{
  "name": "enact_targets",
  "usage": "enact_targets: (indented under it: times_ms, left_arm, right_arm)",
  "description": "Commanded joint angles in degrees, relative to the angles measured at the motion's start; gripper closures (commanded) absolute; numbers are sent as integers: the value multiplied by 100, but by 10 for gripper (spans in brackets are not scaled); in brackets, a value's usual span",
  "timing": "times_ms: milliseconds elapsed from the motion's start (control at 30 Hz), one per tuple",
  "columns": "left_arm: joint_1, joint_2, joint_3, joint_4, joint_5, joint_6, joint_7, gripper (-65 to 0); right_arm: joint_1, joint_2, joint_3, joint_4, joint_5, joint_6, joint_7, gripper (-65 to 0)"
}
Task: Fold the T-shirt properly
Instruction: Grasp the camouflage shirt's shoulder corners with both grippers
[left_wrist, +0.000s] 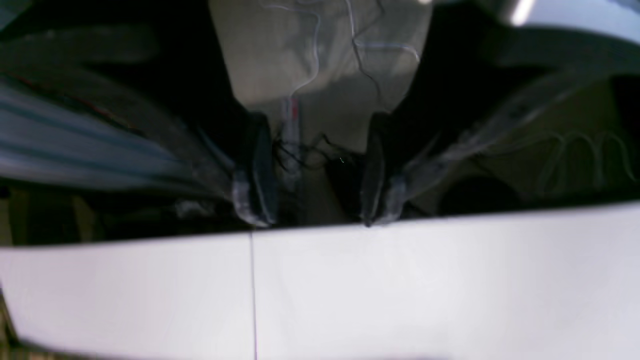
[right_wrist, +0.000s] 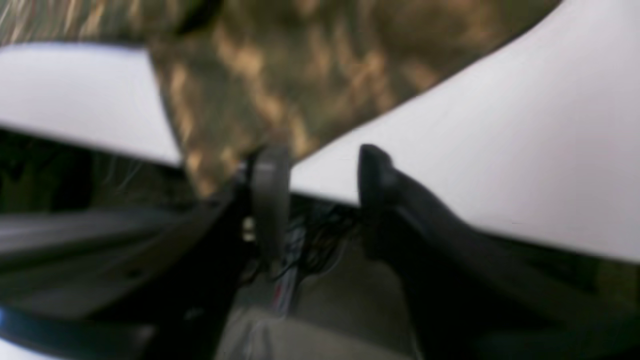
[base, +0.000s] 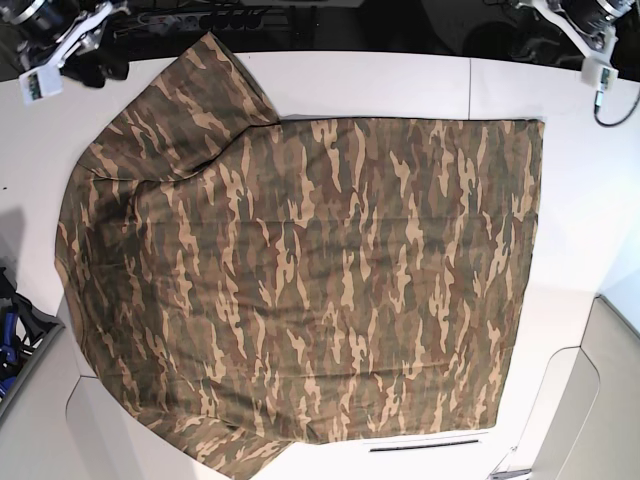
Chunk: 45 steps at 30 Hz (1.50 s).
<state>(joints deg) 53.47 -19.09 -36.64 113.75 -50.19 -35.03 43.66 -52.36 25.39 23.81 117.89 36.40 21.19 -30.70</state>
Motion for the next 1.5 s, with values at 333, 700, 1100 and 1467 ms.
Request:
enact_targets:
  times_ms: [333, 700, 1100, 1467]
  left_arm:
    - [-498, -393, -55, -17, 28, 9, -319, -383]
    - [-1593, -874, 52, -1248, -50, 7, -448, -383]
    - [-2688, -981, 949, -2778, 85, 7, -448, -383]
    - [-2855, -979, 1788, -3121, 118, 4, -444, -382]
  right_arm:
    - [822, 42, 85, -1051, 260, -118, 83, -386]
    - [1032, -17, -452, -1644, 413, 284, 31, -387]
    - [1473, -516, -708, -2041, 356, 286, 28, -386]
    - [1508, -765, -708, -2124, 649, 817, 26, -386]
